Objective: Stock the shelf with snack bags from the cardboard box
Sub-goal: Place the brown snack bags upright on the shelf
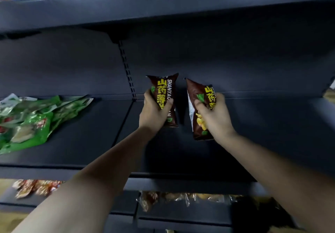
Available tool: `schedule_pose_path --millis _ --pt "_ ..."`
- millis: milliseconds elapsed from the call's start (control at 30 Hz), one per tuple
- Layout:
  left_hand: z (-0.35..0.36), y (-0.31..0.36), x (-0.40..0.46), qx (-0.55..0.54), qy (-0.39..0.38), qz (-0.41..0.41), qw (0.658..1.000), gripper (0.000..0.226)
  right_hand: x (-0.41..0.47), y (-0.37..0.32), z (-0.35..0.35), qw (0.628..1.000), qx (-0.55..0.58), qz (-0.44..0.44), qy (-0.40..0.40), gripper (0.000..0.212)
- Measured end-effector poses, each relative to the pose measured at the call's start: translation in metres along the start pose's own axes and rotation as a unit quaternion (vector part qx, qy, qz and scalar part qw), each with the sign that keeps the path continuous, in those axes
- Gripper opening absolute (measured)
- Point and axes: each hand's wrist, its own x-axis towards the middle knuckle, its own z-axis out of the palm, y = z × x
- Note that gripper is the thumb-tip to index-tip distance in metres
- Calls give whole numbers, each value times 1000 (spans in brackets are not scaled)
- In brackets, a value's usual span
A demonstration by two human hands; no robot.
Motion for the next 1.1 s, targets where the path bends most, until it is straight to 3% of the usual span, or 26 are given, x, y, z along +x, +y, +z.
schedule_pose_path --millis 200,467,600,667,733,833,1100 --pt "23 -17 33 25 35 20 999 78 15 11 17 999 -33 -27 26 50" --pt "42 -29 68 38 51 21 998 81 27 5 35 998 -31 -55 27 53" --pt "49 -33 71 67 43 -28 996 84 32 4 39 998 -29 -55 32 52" --pt "47 -31 67 189 107 -18 976 88 33 3 38 998 -20 -50 37 51" --pt "45 -34 63 323 152 72 931 87 34 3 36 998 -11 -43 47 51" --pt "47 -48 65 419 137 174 881 82 36 6 32 998 -4 -36 50 51" --pt "59 -40 71 328 41 69 941 96 41 8 36 999 1 -35 35 48"
